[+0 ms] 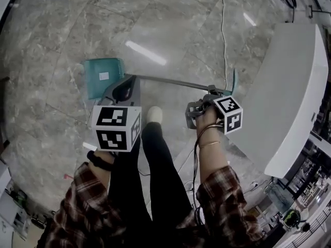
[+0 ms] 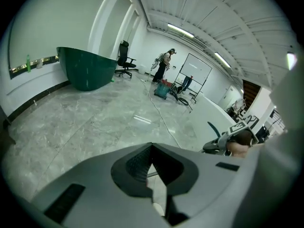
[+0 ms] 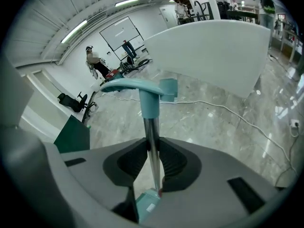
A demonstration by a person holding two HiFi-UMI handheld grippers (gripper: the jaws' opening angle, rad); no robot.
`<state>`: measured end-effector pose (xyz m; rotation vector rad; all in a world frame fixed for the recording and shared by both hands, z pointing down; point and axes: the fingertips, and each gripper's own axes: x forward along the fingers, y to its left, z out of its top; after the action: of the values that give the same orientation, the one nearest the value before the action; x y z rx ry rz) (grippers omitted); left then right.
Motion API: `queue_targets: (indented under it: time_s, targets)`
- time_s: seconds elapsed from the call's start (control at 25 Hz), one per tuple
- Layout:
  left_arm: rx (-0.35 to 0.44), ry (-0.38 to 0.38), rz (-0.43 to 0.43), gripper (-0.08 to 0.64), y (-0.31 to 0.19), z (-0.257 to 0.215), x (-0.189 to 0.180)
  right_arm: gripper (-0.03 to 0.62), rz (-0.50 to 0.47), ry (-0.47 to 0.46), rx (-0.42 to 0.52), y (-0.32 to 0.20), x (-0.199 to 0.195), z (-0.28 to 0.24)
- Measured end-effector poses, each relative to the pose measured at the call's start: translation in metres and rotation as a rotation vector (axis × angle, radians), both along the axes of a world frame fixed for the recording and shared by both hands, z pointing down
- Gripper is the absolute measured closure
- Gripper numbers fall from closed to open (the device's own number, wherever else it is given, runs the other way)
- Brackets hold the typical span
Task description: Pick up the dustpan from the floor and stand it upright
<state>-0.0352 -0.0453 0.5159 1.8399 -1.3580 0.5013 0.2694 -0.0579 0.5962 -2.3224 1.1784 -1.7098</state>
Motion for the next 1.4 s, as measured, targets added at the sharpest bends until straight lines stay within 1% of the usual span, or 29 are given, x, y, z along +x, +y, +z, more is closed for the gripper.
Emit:
queue_targets:
  time_s: [0.12,0.24,0.36,0.44,0.56,0.76,0.92,1.0,1.16,1.4]
  targets:
    - [0.004,0.007,-0.037,0.558,0.007,-0.019,0.002,0.51,-0.036,0.023,0.013,0.002,-0.003,-0.024]
    - [0.016,0.01,-0.076,0.558,0.011,-0.042,0.004,0.509,-0.116,0.042,0.021,-0.002,-0.015,-0.046]
    - [0.026,0.02,-0.123,0.559,0.017,-0.068,0.003,0.509,-0.216,0.052,0.015,-0.002,-0.041,-0.064]
    - [0.028,0.026,-0.155,0.558,0.024,-0.082,0.0,0.509,-0.265,0.056,0.009,-0.001,-0.058,-0.074]
    - [0.038,0.026,-0.206,0.56,0.037,-0.098,-0.012,0.509,-0.347,0.063,0.013,-0.003,-0.088,-0.087]
    - [0.043,0.013,-0.313,0.56,0.07,-0.117,-0.052,0.509,-0.496,0.101,0.02,-0.006,-0.145,-0.107]
    - [0.034,0.008,-0.4,0.558,0.098,-0.127,-0.091,0.509,-0.572,0.119,0.011,0.002,-0.187,-0.118]
    - [0.031,0.008,-0.434,0.558,0.11,-0.131,-0.109,0.509,-0.602,0.143,0.004,0.008,-0.204,-0.122]
    - [0.029,0.01,-0.468,0.558,0.131,-0.141,-0.144,0.509,-0.664,0.215,-0.016,0.027,-0.232,-0.128]
    - [0.019,0.047,-0.507,0.558,0.159,-0.152,-0.19,0.509,-0.696,0.256,-0.073,0.056,-0.276,-0.128]
